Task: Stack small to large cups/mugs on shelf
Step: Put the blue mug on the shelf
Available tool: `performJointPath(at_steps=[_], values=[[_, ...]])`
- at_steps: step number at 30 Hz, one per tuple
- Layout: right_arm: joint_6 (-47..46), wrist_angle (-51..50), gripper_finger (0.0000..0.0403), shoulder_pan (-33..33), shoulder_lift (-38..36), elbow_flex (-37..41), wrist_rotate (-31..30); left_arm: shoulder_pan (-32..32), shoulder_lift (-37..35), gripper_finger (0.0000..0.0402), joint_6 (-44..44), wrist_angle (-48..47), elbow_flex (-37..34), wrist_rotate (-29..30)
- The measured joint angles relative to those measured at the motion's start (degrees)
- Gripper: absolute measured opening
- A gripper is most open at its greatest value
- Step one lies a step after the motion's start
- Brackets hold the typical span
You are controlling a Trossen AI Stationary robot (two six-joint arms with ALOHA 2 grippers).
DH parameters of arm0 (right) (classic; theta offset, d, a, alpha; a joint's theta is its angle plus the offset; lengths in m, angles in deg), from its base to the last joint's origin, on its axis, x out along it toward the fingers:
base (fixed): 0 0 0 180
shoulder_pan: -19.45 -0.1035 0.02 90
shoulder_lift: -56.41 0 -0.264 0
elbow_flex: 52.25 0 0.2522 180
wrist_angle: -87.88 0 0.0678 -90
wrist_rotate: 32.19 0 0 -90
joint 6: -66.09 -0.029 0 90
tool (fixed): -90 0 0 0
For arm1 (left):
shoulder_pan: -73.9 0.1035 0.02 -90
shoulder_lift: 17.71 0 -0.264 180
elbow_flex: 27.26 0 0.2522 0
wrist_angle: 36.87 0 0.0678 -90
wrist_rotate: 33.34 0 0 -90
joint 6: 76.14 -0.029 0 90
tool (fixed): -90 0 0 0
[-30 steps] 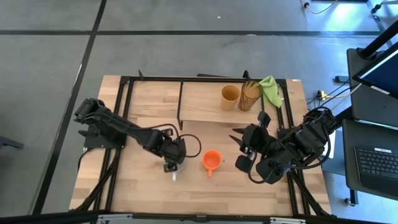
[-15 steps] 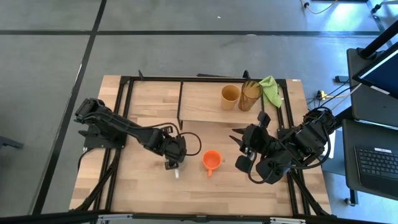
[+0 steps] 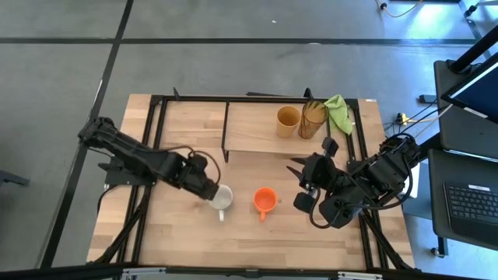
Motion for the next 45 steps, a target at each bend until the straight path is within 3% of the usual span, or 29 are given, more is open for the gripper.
performJointPath(at_steps=[6,15,29,33,39,45], values=[[1.5,0.0,0.0103,0.0,0.0,0.0,-1.7,-2.8,4.1,0.0100,11.8,3.3,0.0,-4.6],[3.1,0.0,0.0103,0.0,0.0,0.0,-2.3,-4.1,7.1,0.0102,18.8,8.3,0.0,-0.1],[4.5,0.0,0.0103,0.0,-0.1,0.0,-3.2,-4.1,11.6,0.0098,19.3,8.3,0.0,-1.2],[2.8,0.0,0.0103,0.6,-0.7,0.0,-3.1,-4.0,11.6,0.0077,19.3,7.9,0.0,-0.6],[-0.3,0.0,0.0103,1.0,-3.9,0.0,-6.7,-3.9,12.1,0.0014,18.7,7.2,0.2,0.8],[-0.2,0.0,0.0103,1.0,-8.0,0.0,-11.7,-3.2,12.4,0.0014,16.4,7.3,0.2,0.4]])
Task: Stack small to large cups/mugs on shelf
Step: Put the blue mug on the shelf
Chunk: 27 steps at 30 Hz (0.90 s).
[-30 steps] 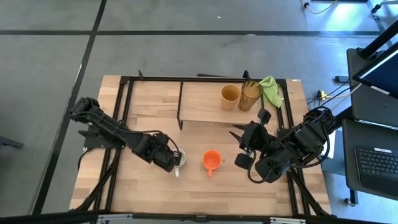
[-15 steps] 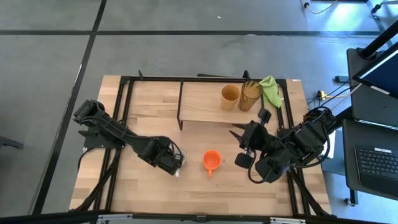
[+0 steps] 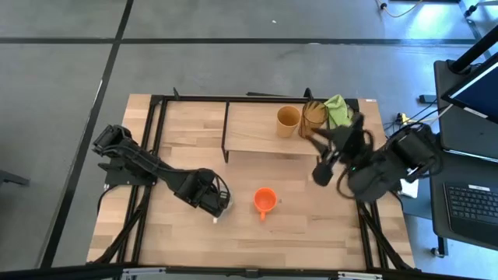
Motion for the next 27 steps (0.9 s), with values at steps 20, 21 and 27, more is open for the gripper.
performJointPath(at_steps=[20,21,27], values=[[2.0,0.0,0.0103,10.3,-10.3,11.5,0.1,15.0,-1.0,0.0011,-24.7,-17.6,27.9,-0.8],[1.0,0.0,0.0103,10.6,-11.3,13.4,0.1,16.3,-1.1,0.0011,-26.2,-17.4,29.4,-0.8],[-7.9,-0.1,0.0103,11.4,-17.4,24.7,2.2,24.3,-1.1,0.0011,-35.2,-17.7,36.2,-0.7]])
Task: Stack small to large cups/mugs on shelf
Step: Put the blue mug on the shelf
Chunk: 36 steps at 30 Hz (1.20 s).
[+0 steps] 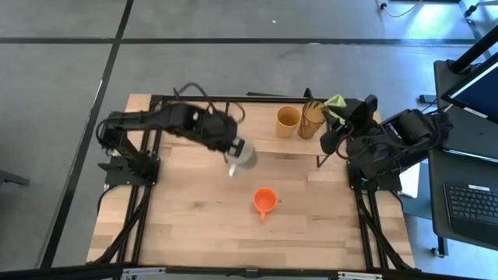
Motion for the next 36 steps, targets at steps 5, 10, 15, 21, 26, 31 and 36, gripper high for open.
performJointPath(at_steps=[5,10,15,21,26,31,36], values=[[-8.0,0.0,0.0103,-0.1,-4.5,8.5,0.9,6.4,0.0,0.0011,-4.7,-0.6,2.2,-0.2],[-13.2,0.0,0.0103,-0.1,-7.0,15.3,2.3,11.5,0.1,0.0011,-7.7,0.7,3.0,-0.7],[-16.1,0.1,0.0103,-0.1,-7.5,19.0,2.3,15.1,0.9,0.0011,-10.2,2.2,3.0,-2.3],[-15.7,2.1,0.0103,-0.1,-7.1,18.2,0.1,17.9,5.1,0.0011,-13.6,5.1,2.9,-5.8],[-12.4,3.6,0.0103,-1.2,-7.3,16.0,-1.0,18.7,8.7,0.0011,-16.2,7.2,2.9,-8.5],[-11.7,3.7,0.0103,-2.2,-7.3,15.3,-1.2,19.6,8.7,0.0011,-17.0,6.7,3.0,-9.0],[-11.7,3.7,0.0103,-2.1,-7.2,15.3,-1.3,20.5,8.7,0.0011,-17.8,7.0,6.2,-8.5]])
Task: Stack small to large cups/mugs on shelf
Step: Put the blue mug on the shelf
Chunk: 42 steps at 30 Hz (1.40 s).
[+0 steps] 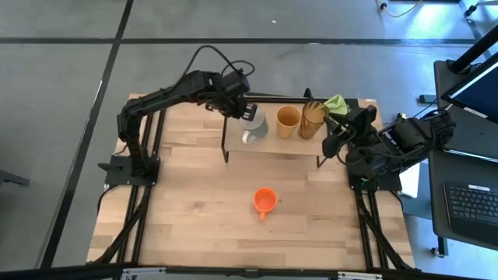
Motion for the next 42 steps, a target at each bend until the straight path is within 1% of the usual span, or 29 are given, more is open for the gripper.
performJointPath(at_steps=[2,6,10,18,26,42], values=[[0.1,0.0,0.0103,0.0,0.0,0.0,0.0,0.0,0.0,0.0011,-0.1,0.9,1.3,0.8],[0.1,0.0,0.0103,0.0,0.0,0.0,0.0,0.2,0.0,0.0011,-0.6,-1.6,2.6,1.7],[0.0,0.0,0.0103,0.0,0.0,0.0,0.0,0.3,0.0,0.0011,-1.1,-2.6,2.6,2.1],[-0.1,0.0,0.0103,0.0,0.0,0.0,0.0,0.3,0.0,0.0011,-1.5,-1.8,2.6,1.8],[-0.1,0.0,0.0103,0.0,0.0,0.0,0.2,0.3,1.5,0.0011,-2.6,0.2,2.7,1.7],[0.0,-0.2,0.0103,0.0,0.1,0.0,0.6,0.3,3.1,0.0014,-3.1,-1.1,2.6,1.5]])
